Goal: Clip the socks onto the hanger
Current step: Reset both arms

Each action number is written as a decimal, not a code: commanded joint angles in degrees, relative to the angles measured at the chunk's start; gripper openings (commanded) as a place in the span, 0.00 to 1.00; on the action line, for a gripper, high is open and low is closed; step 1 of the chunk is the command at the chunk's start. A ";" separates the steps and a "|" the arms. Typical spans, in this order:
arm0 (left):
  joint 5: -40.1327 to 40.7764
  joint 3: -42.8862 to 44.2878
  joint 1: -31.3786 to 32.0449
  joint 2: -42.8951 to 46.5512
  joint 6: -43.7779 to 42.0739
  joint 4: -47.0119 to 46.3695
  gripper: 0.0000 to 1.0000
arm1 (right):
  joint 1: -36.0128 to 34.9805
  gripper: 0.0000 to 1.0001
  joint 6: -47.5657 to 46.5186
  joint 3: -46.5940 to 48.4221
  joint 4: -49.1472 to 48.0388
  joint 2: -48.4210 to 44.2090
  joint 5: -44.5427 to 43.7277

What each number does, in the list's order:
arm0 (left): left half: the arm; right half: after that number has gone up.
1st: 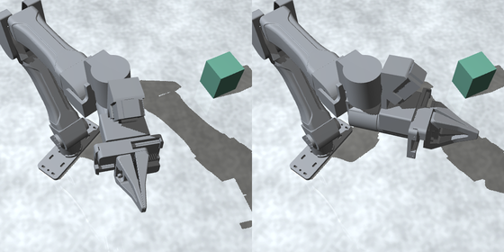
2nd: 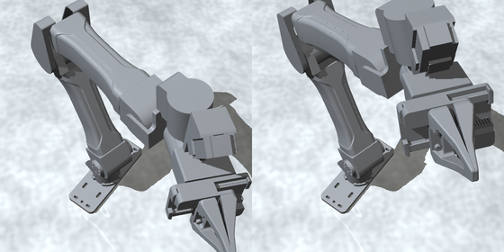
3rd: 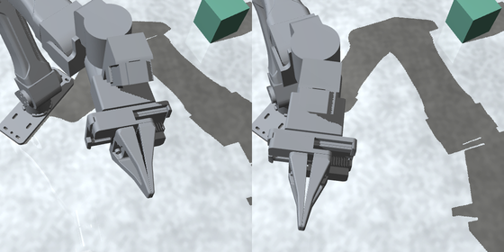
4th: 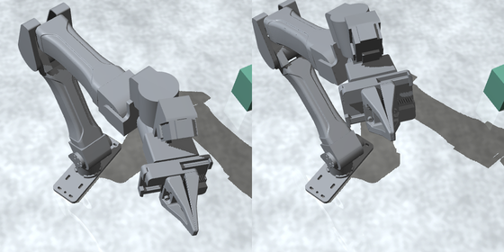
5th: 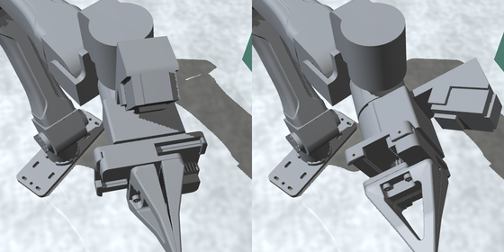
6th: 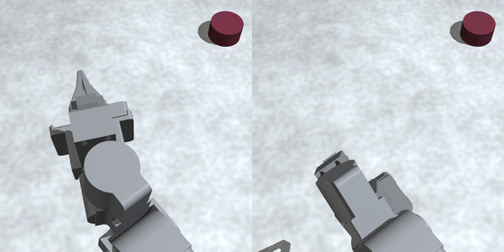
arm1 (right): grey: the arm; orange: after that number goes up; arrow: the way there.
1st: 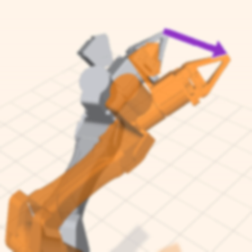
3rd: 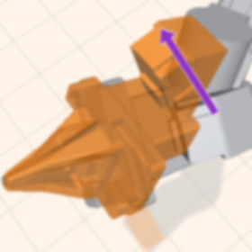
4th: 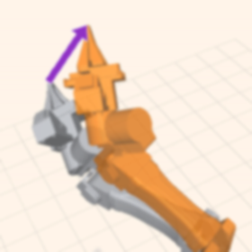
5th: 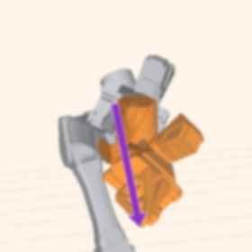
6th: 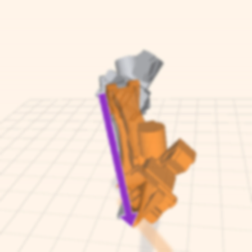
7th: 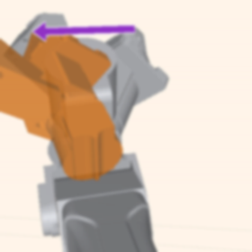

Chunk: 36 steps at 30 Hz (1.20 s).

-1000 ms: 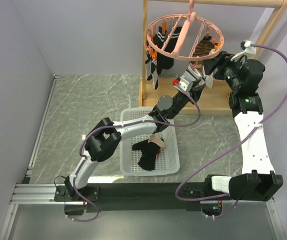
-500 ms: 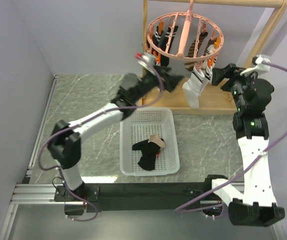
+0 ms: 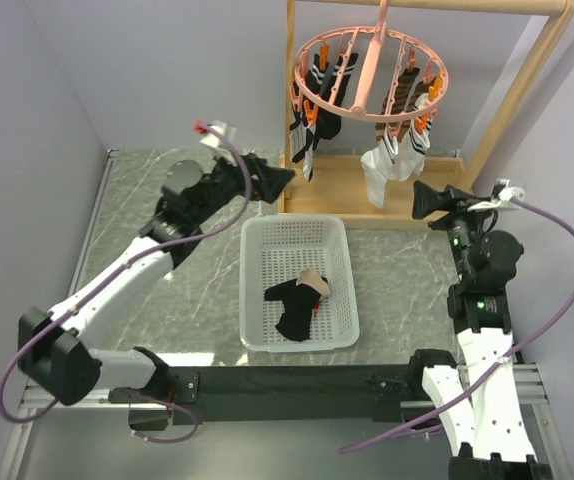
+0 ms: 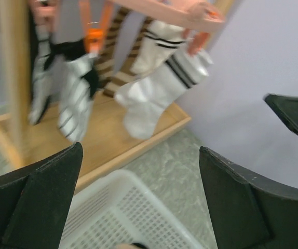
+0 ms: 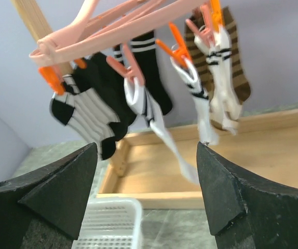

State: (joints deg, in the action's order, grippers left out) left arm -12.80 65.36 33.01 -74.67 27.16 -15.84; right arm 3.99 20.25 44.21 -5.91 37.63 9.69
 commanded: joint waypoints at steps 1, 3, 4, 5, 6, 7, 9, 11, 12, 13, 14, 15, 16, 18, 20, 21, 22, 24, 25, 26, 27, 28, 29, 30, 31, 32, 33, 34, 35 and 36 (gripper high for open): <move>-0.39 -3.91 -5.05 5.66 1.40 7.11 0.98 | -0.39 0.83 5.22 -6.21 -9.62 -3.43 3.64; 0.40 -9.51 -8.04 8.65 1.84 8.01 0.98 | -0.47 0.83 6.37 -9.56 -11.92 -6.32 6.12; 0.49 -11.73 -9.01 11.80 1.76 7.93 0.99 | -0.47 0.83 7.95 -12.80 -12.89 -7.47 6.91; 0.58 -13.75 -10.59 13.57 1.58 7.66 0.99 | -0.47 0.83 8.48 -14.22 -12.72 -8.70 7.00; 0.67 -16.90 -11.47 14.98 1.32 7.92 0.99 | -0.47 0.84 8.92 -15.54 -12.29 -11.32 7.18; 0.93 -18.07 -12.18 17.61 1.06 8.10 0.99 | -0.47 0.84 8.76 -17.73 -10.28 -12.74 7.36; 2.33 -20.09 -13.50 19.65 0.36 10.29 0.99 | -0.47 0.84 9.45 -20.11 -8.51 -17.47 6.39; 3.66 -20.28 -14.38 21.76 -0.34 14.14 0.99 | -0.47 0.84 9.54 -24.07 -7.71 -22.74 7.35; 3.83 -20.19 -14.64 22.20 -0.96 15.64 0.99 | -0.47 0.84 9.81 -25.30 -7.45 -24.51 7.27; 5.22 -20.27 -14.82 23.42 -1.49 17.40 0.99 | -0.47 0.84 10.59 -27.22 -6.14 -26.18 7.10; 6.37 -20.97 -14.82 24.30 -1.93 18.55 0.97 | -0.47 0.84 11.12 -28.20 -5.43 -29.59 6.92; 7.77 -21.76 -14.82 25.36 -2.02 20.21 0.97 | -0.47 0.84 11.82 -28.99 -4.73 -31.19 6.22; 9.35 -22.64 -14.91 27.98 -2.28 20.40 0.97 | -0.47 0.84 12.61 -30.39 -2.98 -32.60 6.30; 11.03 -26.24 -14.91 31.41 -2.20 19.27 0.97 | -0.47 0.84 13.06 -31.37 -1.13 -36.72 6.30; 11.57 -28.96 -14.91 36.51 -1.50 17.25 0.98 | -0.47 0.84 13.06 -32.16 1.77 -40.67 6.13; 11.39 -29.41 -14.91 37.83 -1.41 16.81 0.98 | -0.47 0.84 12.80 -32.34 2.65 -41.83 6.13; 10.96 -29.76 -14.91 40.11 -1.49 16.28 0.98 | -0.47 0.84 12.10 -32.60 3.97 -42.72 5.69; 11.48 -30.56 -14.91 42.14 -1.41 14.52 0.99 | -0.47 0.84 11.92 -32.69 4.85 -45.18 4.64; 11.74 -30.65 -14.91 42.33 -1.32 14.34 0.99 | -0.47 0.84 11.92 -32.60 5.47 -45.71 3.94; 11.92 -30.73 -14.91 42.42 -1.32 14.43 0.99 | -0.47 0.84 11.83 -32.43 5.47 -46.41 3.76; 11.92 -30.65 -14.91 42.42 -1.14 14.60 0.99 | -0.47 0.84 11.83 -32.25 5.47 -46.50 3.75; 11.92 -30.47 -14.91 41.90 -1.14 14.87 0.99 | -0.47 0.84 11.74 -31.82 6.78 -46.59 3.84; 11.83 -30.12 -14.91 41.46 -1.05 15.22 0.99 | -0.47 0.84 11.65 -31.64 7.14 -46.33 3.93; 11.40 -29.86 -14.91 40.76 -1.05 15.48 0.99 | -0.39 0.84 11.57 -31.20 7.75 -46.24 3.93; 11.22 -29.77 -14.91 40.49 -0.97 15.66 0.98 | -0.47 0.84 11.48 -31.02 7.93 -45.98 3.93; 11.13 -29.59 -14.91 40.22 -1.05 15.66 0.98 | -0.47 0.84 11.48 -30.85 8.11 -45.72 4.02; 11.13 -29.50 -14.91 39.96 -1.23 15.66 0.98 | -0.47 0.84 11.30 -30.59 8.28 -45.71 4.10; 11.30 -29.42 -14.91 39.96 -1.32 15.66 0.98 | -0.47 0.84 11.30 -30.50 8.29 -45.71 4.19; 11.48 -29.42 -14.91 39.96 -1.32 15.66 0.98 | -0.47 0.83 11.22 -30.49 8.29 -45.80 4.19; 11.83 -29.50 -14.91 40.22 -1.32 15.66 0.98 | -0.47 0.83 11.04 -30.49 8.29 -46.06 4.19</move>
State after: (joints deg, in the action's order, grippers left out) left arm -1.63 34.92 18.31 -35.03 26.20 0.97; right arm 3.88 32.03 11.66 2.39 0.51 14.39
